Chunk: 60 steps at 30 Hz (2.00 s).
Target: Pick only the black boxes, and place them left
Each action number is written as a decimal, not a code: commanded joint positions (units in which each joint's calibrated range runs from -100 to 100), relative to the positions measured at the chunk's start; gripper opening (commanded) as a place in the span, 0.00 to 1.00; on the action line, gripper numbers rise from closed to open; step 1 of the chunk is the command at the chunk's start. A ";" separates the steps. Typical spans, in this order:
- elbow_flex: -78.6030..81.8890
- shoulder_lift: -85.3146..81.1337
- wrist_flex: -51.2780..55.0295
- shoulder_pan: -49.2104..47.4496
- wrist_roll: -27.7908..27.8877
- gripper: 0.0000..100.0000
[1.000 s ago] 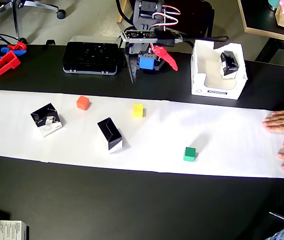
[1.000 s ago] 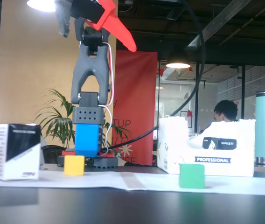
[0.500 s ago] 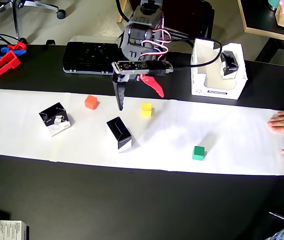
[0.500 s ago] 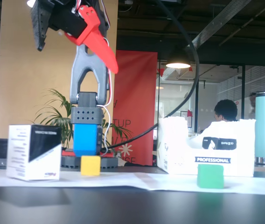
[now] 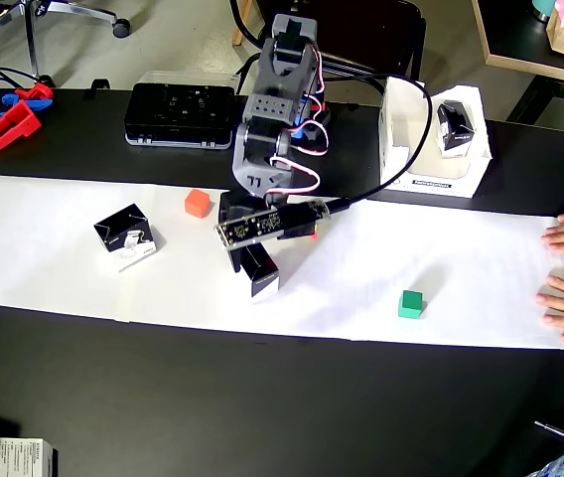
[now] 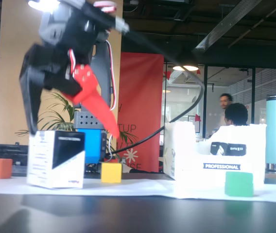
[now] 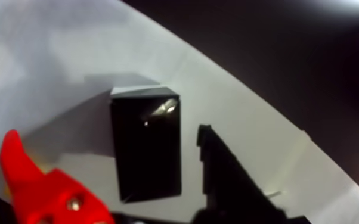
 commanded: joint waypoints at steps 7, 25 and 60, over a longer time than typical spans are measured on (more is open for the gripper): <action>1.66 5.37 -8.61 -1.48 -0.31 0.26; -7.47 -16.76 28.59 -26.77 -27.21 0.13; 1.48 -23.00 28.67 -84.63 -59.84 0.13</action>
